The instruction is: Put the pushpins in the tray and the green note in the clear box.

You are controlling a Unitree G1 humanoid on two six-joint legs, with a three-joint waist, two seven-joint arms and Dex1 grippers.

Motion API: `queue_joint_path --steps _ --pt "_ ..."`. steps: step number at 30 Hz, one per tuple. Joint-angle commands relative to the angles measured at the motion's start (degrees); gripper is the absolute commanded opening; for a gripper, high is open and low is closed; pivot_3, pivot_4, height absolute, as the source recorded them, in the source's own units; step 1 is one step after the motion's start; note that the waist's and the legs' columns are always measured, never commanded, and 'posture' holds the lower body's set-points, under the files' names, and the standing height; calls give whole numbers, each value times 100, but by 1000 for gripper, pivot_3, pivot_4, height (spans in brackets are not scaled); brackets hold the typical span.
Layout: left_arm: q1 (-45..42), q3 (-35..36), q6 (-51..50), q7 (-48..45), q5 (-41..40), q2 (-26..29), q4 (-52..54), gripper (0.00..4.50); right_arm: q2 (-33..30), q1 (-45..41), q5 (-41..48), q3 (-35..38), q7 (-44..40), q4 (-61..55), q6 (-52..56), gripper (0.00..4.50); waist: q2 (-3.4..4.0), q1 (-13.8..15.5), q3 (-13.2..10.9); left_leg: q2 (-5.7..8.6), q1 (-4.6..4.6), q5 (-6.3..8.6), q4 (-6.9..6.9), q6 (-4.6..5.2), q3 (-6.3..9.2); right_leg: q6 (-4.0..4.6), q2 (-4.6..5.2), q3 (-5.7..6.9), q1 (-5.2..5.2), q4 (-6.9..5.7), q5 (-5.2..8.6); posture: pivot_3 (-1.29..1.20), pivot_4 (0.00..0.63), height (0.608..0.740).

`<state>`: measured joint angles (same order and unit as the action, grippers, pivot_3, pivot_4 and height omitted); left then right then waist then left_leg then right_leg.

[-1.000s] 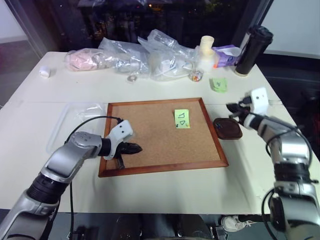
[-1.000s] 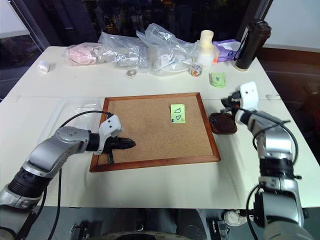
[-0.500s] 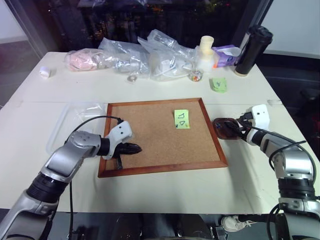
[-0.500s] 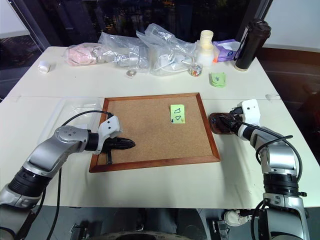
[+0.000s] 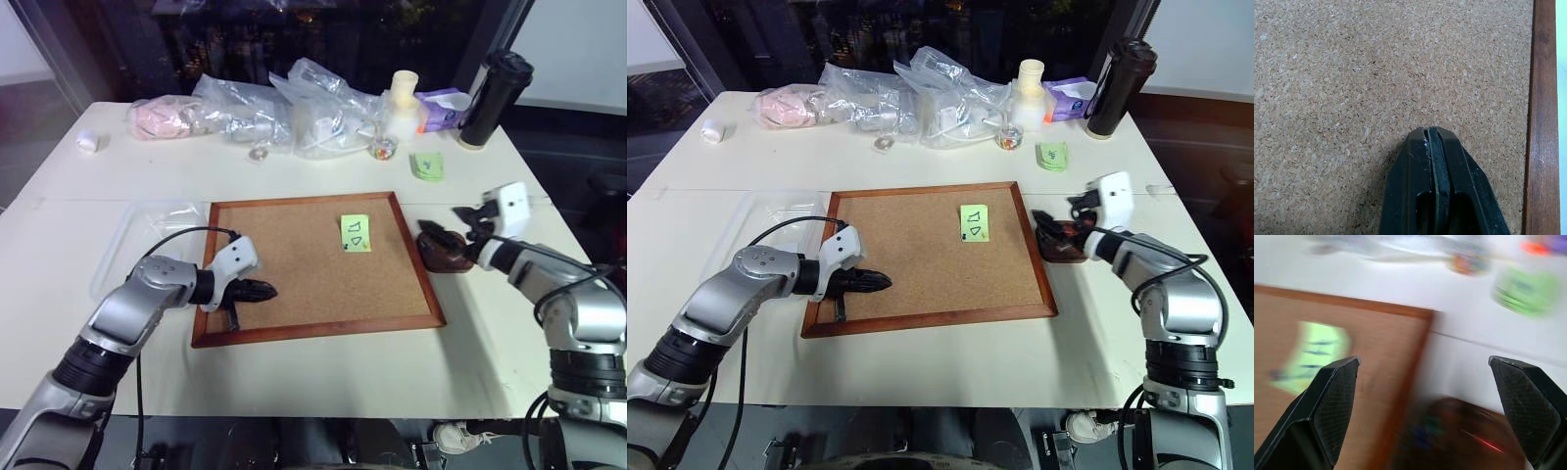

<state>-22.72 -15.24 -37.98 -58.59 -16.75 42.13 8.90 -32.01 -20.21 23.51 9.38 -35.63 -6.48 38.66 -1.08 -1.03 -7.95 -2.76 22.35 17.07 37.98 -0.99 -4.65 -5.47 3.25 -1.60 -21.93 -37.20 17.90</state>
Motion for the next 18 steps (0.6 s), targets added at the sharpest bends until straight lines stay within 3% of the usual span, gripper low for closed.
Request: queue_joint_path --steps 1,11,14,18 --pt "113 -254 -70 -18 217 6 -226 0 329 -59 -169 -463 -38 166 -358 4370 1 9 -1 0 0 0 0 0 0 0 0 0 0 0 0 0 150 740" --pt "176 -198 -201 49 177 15 -61 0 687 -85 -387 -776 -21 656 -834 4370 1 15 -1 -1 5 0 2 1 1 0 3 0 -3 -2 0 0 150 740" --pt "173 -198 -220 61 178 7 -62 0 752 -118 -458 -858 -26 770 -956 3502 1 15 -1 -1 4 0 2 1 1 0 2 0 -3 -3 0 0 150 740" --pt "170 -206 -238 82 183 -8 -77 0 863 -175 -562 -930 -9 972 -1110 1557 1 17 -1 -1 4 0 2 1 1 0 3 0 -3 -3 0 0 150 740"
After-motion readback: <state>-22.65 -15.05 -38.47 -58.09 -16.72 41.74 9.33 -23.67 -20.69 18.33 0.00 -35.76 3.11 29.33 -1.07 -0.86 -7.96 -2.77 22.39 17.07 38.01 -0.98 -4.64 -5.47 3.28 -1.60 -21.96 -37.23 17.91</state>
